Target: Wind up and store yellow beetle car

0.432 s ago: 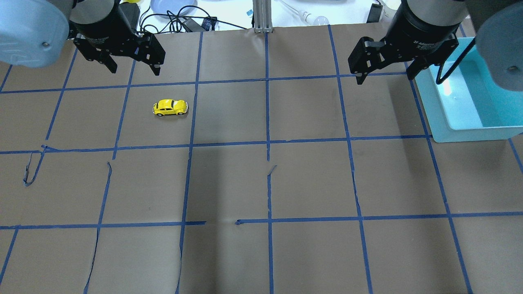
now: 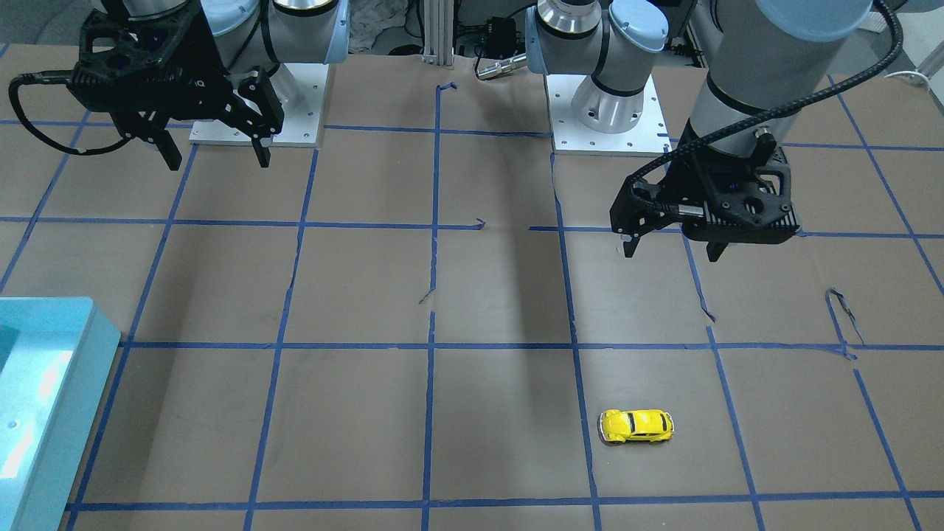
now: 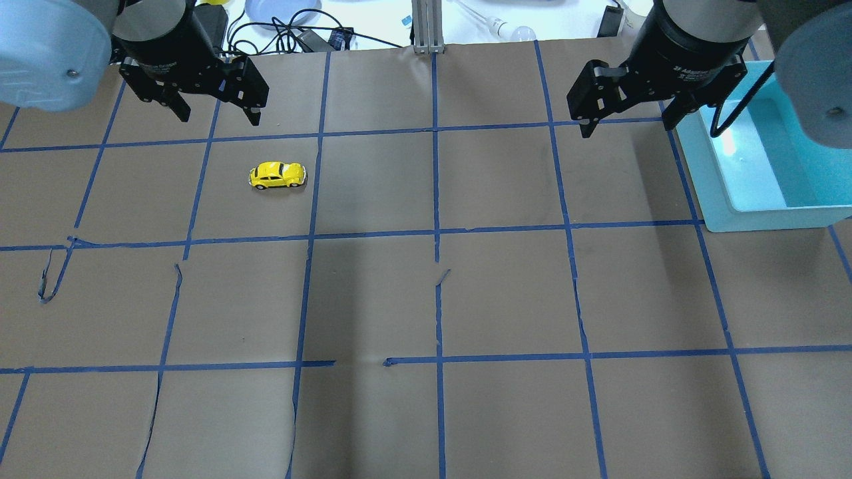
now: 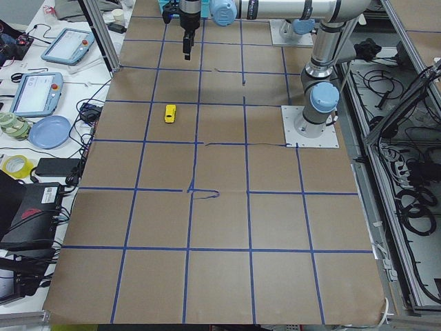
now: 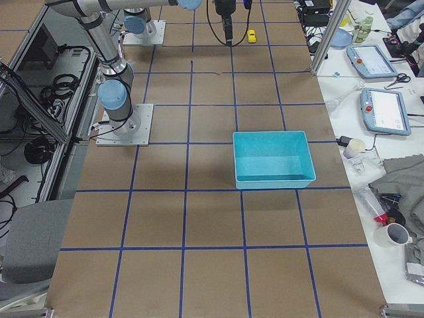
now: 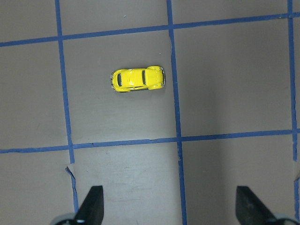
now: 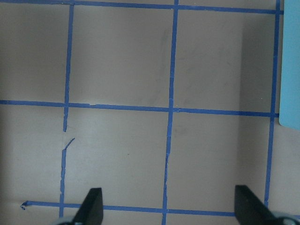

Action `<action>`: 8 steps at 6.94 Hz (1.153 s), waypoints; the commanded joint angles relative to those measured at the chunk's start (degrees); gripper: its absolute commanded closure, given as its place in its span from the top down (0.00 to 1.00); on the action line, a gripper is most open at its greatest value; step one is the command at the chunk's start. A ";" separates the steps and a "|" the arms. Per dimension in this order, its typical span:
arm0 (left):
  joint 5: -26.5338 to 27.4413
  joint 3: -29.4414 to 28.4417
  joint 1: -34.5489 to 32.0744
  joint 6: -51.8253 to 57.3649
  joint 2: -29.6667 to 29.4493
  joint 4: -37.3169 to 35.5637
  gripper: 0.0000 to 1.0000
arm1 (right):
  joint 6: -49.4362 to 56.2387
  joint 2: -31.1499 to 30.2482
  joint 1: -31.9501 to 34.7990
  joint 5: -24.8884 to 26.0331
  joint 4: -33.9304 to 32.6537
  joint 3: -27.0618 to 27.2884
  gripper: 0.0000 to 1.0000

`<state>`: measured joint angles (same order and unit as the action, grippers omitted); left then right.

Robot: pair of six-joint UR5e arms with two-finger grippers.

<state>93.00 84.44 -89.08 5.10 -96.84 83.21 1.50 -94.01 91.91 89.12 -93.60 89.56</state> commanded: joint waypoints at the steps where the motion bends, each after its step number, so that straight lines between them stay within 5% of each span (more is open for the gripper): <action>1: -0.27 0.02 0.31 0.00 -0.02 0.11 1.00 | 0.08 0.06 -0.06 0.00 0.00 0.00 1.00; 8: -0.36 0.99 0.40 -0.44 0.07 0.20 1.00 | 0.17 -0.03 0.03 -0.09 -0.26 0.00 1.00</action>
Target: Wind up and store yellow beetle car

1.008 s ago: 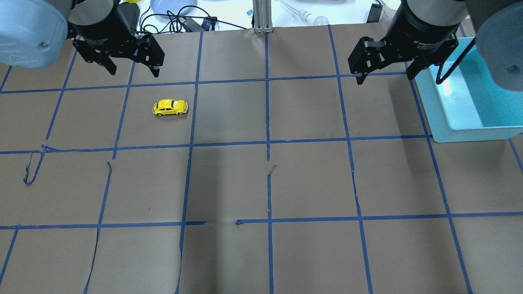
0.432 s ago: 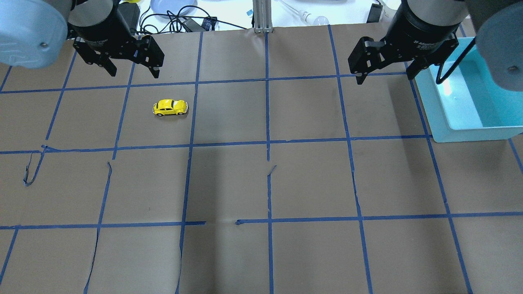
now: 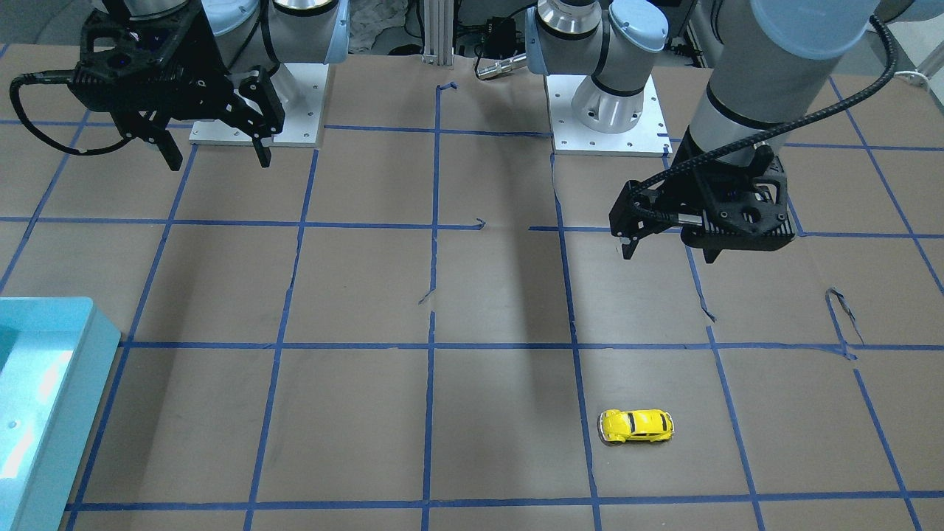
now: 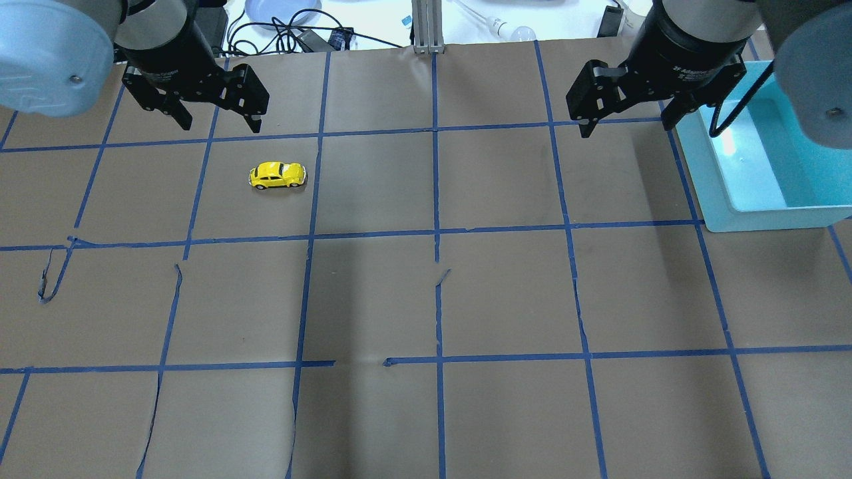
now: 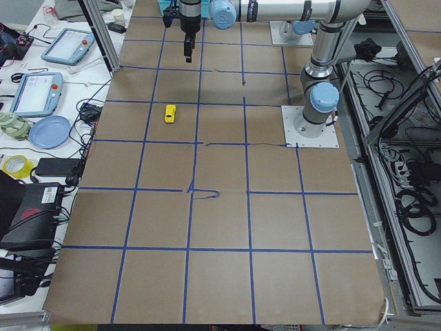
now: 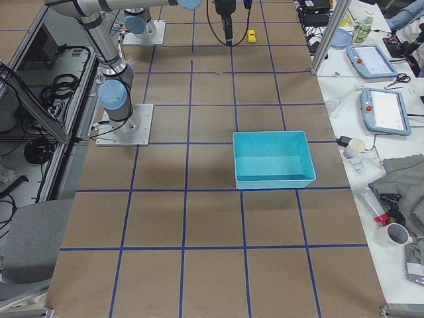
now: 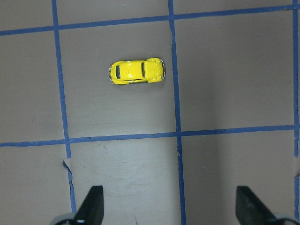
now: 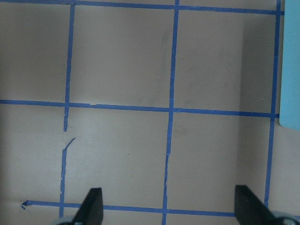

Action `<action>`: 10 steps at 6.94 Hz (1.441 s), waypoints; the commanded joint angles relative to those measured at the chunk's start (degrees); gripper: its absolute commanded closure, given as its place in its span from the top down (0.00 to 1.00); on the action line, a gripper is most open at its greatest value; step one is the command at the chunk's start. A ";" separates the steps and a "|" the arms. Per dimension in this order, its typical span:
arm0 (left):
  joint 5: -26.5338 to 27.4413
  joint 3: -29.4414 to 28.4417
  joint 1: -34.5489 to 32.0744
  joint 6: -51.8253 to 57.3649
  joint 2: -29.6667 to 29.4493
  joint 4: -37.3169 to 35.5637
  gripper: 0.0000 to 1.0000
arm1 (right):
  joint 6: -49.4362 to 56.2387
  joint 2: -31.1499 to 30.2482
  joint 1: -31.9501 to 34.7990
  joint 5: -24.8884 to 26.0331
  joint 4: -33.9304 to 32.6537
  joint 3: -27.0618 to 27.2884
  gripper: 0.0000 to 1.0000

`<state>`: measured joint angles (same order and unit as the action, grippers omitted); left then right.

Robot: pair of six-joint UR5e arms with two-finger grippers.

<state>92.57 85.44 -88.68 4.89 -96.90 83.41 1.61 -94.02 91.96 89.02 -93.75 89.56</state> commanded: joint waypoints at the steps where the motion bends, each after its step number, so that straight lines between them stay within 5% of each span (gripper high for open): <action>1: -0.02 0.08 0.00 -0.23 -0.04 0.00 1.00 | 0.06 -0.03 -0.11 0.01 -0.20 0.00 1.00; 7: -0.10 0.08 0.26 -0.58 -0.48 -0.18 1.00 | 0.06 -0.03 -0.03 0.10 -0.12 0.00 1.00; 10: 0.59 0.43 2.02 -24.23 -3.99 -7.60 1.00 | 0.15 -0.11 -0.03 0.19 -0.03 0.00 1.00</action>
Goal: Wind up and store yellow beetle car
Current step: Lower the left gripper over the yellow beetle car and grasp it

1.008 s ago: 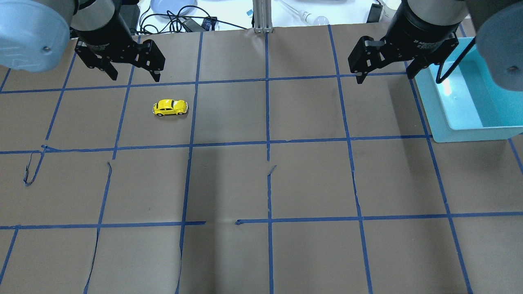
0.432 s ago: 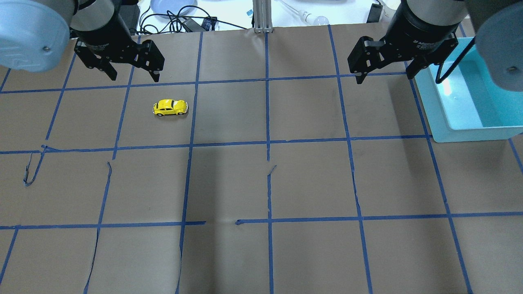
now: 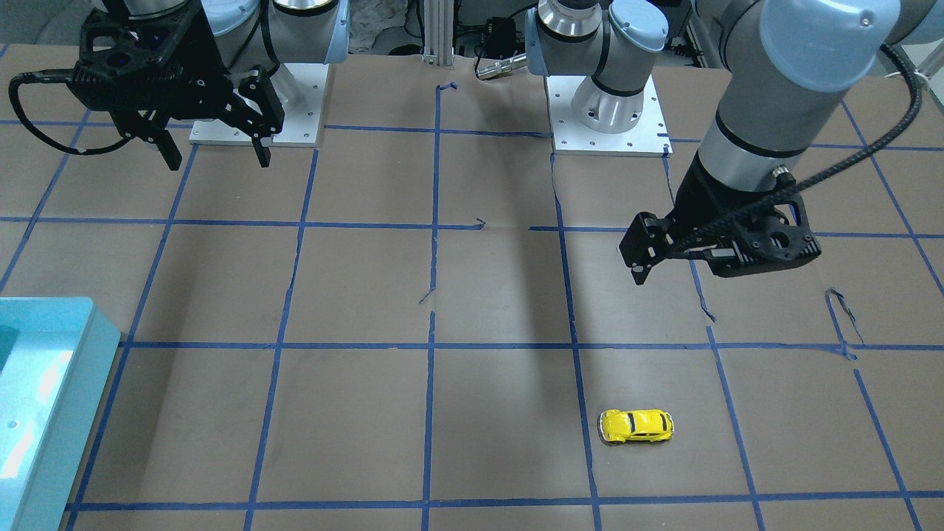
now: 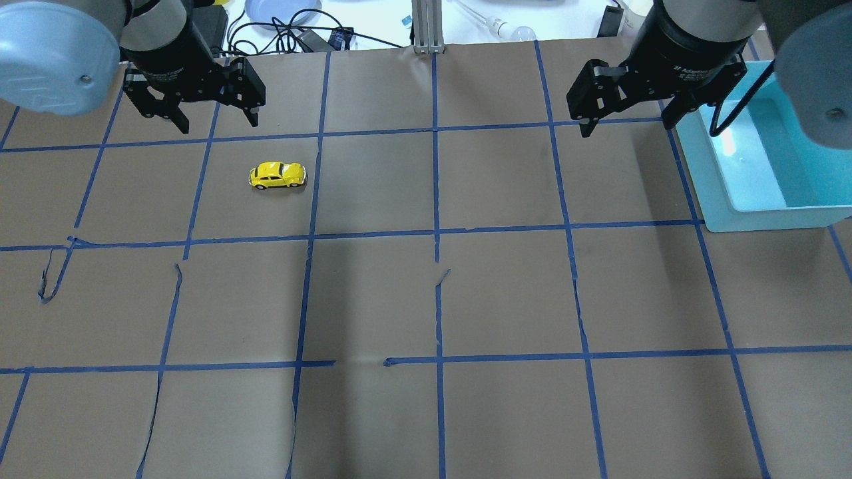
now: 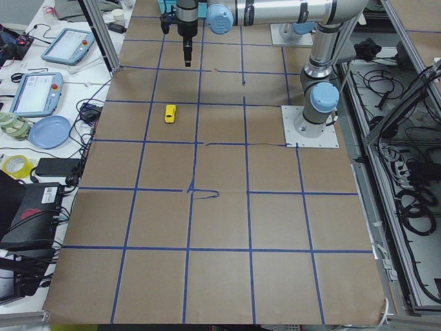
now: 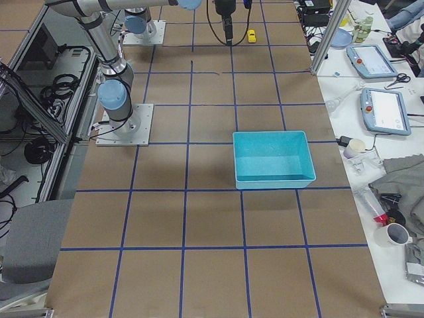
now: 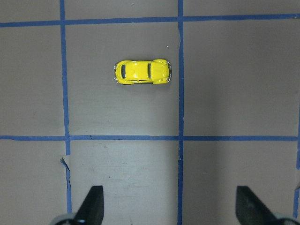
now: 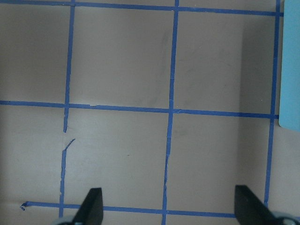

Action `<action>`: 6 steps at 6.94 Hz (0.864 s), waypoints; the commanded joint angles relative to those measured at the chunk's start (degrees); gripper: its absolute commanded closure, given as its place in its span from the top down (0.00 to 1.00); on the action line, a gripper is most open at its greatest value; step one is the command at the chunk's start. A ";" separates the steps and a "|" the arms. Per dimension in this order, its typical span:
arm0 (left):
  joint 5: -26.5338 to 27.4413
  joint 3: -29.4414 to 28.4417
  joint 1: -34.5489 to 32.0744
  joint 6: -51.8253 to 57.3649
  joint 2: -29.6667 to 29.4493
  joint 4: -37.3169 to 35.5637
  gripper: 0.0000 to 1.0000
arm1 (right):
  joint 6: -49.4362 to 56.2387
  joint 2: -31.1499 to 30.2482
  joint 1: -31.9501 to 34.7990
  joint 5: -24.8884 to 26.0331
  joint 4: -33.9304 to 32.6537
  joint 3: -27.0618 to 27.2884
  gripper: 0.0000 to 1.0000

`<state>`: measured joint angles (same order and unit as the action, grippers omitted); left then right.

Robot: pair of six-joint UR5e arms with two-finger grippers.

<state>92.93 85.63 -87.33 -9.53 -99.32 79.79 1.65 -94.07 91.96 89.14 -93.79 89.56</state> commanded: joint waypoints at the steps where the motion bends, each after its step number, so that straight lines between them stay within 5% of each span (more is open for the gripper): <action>1: 0.23 0.33 0.76 -23.64 -3.67 -5.94 1.00 | 0.11 0.02 0.06 0.07 0.01 0.00 1.00; 3: 0.14 0.24 1.11 -46.72 -7.98 -6.05 1.00 | 0.11 -0.06 0.06 -0.02 0.01 0.00 1.00; 6: -4.48 0.24 4.10 -61.18 -16.84 -15.67 1.00 | 0.11 -0.06 0.06 -0.02 -0.08 0.00 1.00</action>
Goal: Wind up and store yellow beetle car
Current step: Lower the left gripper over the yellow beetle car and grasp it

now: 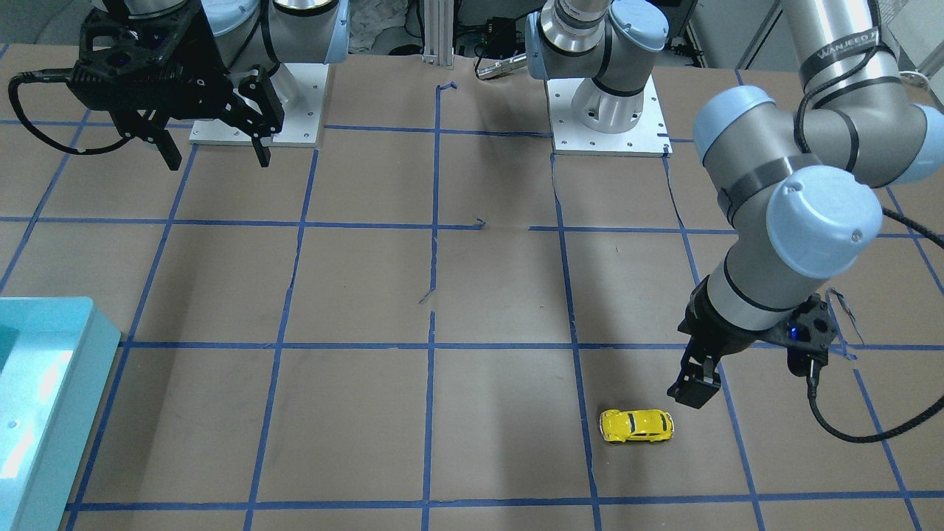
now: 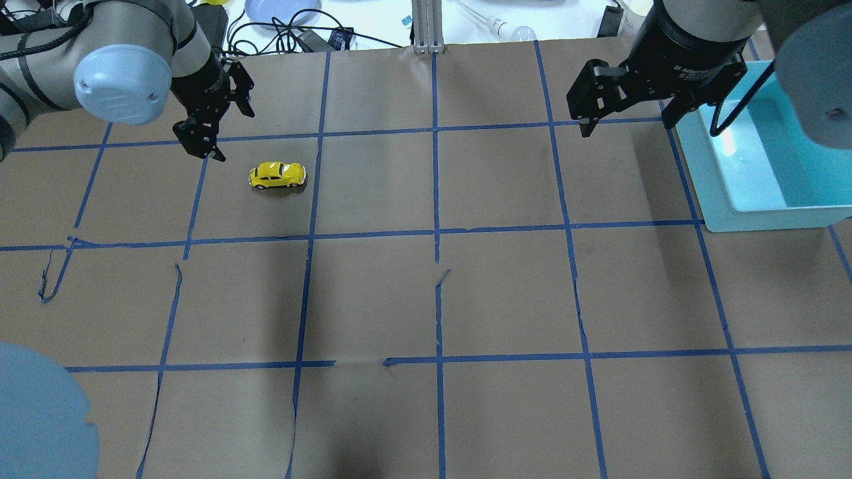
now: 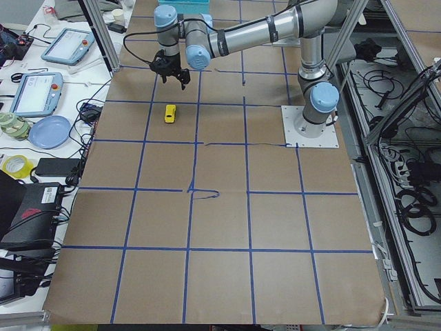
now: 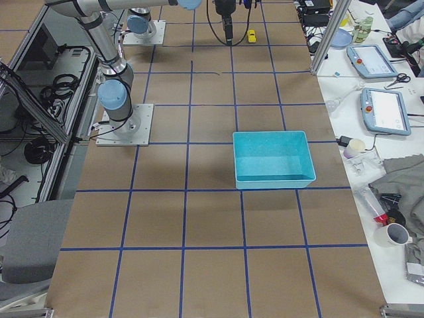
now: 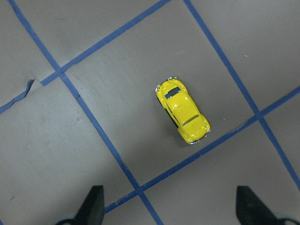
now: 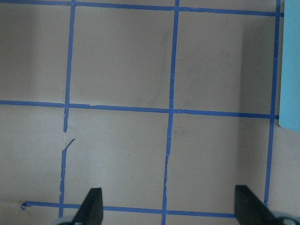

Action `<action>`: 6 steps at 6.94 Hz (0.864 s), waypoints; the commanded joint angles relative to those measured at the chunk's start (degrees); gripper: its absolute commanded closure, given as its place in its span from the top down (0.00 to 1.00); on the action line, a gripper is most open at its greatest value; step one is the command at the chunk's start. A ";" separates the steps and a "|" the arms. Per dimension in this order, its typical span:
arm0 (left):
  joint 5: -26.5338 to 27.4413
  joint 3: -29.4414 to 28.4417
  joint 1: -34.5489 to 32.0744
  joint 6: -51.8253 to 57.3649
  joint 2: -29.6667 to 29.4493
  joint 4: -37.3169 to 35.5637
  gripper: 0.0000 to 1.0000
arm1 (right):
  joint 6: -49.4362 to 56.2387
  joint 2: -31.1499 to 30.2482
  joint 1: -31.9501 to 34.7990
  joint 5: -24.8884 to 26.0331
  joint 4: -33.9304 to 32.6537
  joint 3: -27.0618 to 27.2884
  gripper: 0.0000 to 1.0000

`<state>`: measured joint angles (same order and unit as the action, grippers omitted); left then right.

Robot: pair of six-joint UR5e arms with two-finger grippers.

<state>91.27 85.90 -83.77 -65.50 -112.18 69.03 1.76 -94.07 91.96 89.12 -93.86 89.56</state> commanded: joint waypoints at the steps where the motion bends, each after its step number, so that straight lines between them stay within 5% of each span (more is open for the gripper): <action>1: -7.64 -0.03 0.53 -11.43 -7.05 -7.65 1.00 | 0.00 0.02 0.06 0.00 -0.01 0.00 1.00; 6: -7.60 -0.03 1.94 -13.78 -13.23 -12.34 1.00 | 0.00 0.02 0.06 0.08 -0.01 0.00 1.00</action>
<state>83.59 85.83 -82.13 -79.22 -124.78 57.16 1.76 -94.08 91.98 89.18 -93.87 89.56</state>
